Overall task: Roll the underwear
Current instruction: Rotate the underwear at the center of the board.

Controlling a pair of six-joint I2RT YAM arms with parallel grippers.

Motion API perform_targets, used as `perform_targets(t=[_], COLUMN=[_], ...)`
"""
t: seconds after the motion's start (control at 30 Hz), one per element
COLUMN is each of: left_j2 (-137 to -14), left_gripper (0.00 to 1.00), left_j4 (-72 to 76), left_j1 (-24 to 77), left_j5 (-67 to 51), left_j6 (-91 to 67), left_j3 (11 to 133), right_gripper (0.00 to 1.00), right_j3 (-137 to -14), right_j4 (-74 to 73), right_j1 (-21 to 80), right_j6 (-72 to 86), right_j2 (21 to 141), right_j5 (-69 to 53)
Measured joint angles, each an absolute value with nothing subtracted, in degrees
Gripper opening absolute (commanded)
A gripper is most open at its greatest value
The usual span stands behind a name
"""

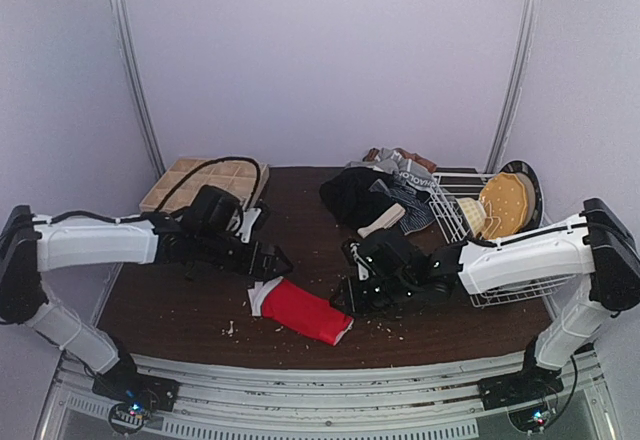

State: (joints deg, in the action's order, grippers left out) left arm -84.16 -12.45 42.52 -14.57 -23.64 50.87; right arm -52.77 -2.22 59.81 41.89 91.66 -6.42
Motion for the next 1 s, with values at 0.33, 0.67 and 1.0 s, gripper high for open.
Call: perform_targets(t=[0.33,0.67,1.0], left_j2=[-73.78,-85.62,-103.35], left_gripper=[0.98,0.96,0.94], left_j4=[-9.93,1.3,8.16], left_j1=[43.24,43.24,42.76], left_j5=[-12.25,-17.15,-25.28], left_j6=[-33.95,-37.54,-34.13], left_j3=[32.67,34.76,49.91], right_gripper=[0.47,0.43,0.43], right_j3=[-59.96,-59.05,-44.56], right_j4=[-3.86,-2.52,7.44], right_j1=[56.6,56.58,62.81], right_j6=[37.17,38.83,48.99], right_j2=[101.14,105.89,97.08], right_j5=[-9.23,-9.34,-5.37])
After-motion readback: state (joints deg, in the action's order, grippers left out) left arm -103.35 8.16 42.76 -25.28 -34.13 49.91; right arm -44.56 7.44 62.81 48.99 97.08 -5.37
